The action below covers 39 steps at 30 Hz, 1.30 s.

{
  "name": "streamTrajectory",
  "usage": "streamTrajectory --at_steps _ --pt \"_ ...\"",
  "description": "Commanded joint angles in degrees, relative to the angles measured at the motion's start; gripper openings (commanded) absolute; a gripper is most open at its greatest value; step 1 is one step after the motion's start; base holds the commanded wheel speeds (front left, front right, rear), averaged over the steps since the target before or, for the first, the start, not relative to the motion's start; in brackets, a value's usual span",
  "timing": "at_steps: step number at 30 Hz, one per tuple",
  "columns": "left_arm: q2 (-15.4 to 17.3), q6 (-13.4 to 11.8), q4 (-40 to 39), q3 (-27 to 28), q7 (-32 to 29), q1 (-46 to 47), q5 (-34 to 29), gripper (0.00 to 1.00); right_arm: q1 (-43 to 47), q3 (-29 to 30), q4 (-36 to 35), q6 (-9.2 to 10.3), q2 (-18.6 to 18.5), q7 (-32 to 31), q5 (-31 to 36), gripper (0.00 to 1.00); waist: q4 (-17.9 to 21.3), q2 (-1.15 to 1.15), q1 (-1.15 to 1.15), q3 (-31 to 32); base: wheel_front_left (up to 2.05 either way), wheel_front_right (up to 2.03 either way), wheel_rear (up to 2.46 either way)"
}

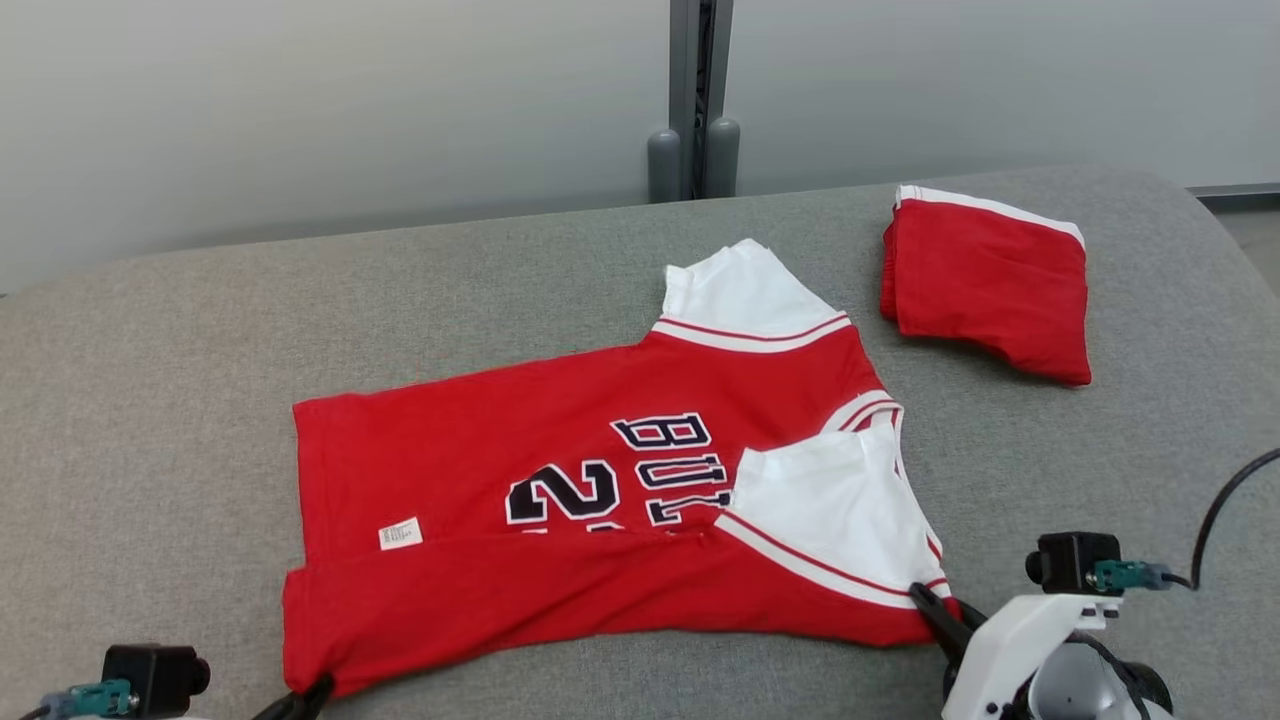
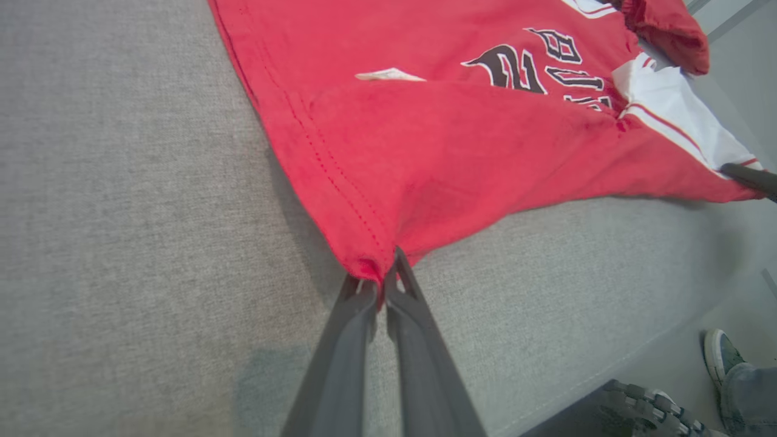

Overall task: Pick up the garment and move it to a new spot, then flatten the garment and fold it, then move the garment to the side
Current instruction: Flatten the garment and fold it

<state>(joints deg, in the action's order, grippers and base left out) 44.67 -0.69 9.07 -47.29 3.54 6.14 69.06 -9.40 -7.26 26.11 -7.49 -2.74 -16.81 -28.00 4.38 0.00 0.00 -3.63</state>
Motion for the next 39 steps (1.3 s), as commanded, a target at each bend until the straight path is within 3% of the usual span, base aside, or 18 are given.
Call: streamTrajectory --at_steps 1,7,13,25,26,27,28,39 --pt "0.9 -0.7 -0.7 -0.2 -0.5 -1.0 0.3 0.00 2.2 1.0 -2.9 -0.01 -0.4 -1.8 0.5 0.00 0.2 0.00 0.00 0.4 0.00 0.00 0.00" --pt "3.4 -2.6 -5.0 -1.0 -2.5 -4.1 1.3 0.00 11.8 5.8 -19.7 -0.01 -0.4 -11.4 1.6 0.00 1.2 0.00 0.00 1.2 0.00 0.00 0.00" --pt "5.8 -3.6 -7.5 -1.0 -3.3 -5.8 1.6 0.00 16.6 8.5 -27.6 -0.01 -0.4 -17.3 0.9 0.00 1.2 0.00 0.00 1.1 0.00 0.00 0.00" --pt "7.6 -5.1 -11.6 -2.3 -6.0 -8.0 2.8 0.00 21.8 9.9 -32.8 -0.01 -0.4 -22.7 0.1 0.00 1.0 0.00 0.00 0.1 0.00 0.00 0.00" --pt "7.6 -5.2 -11.7 -2.5 -6.3 -8.1 3.0 0.02 21.7 10.0 -32.9 -0.01 -0.4 -22.7 0.3 0.21 1.0 0.00 0.00 0.0 0.00 0.00 0.00" --pt "7.7 -5.2 -11.8 -2.6 -6.6 -8.2 3.2 0.46 21.6 10.1 -32.9 -0.01 -0.4 -22.6 0.4 0.64 1.0 0.00 0.00 -0.1 0.00 0.00 0.00" --pt "7.8 -5.3 -11.8 -2.7 -7.0 -8.1 3.3 1.00 21.6 10.0 -32.7 -0.01 -0.4 -22.9 0.4 1.00 0.9 0.00 0.00 -0.1 0.00 0.00 0.00" --pt "9.1 -6.2 -12.8 -1.1 -5.8 -6.8 2.8 1.00 21.3 12.0 -34.0 -0.01 -0.4 -21.1 0.4 1.00 0.8 0.00 0.00 -0.6 0.00 0.00 0.00"
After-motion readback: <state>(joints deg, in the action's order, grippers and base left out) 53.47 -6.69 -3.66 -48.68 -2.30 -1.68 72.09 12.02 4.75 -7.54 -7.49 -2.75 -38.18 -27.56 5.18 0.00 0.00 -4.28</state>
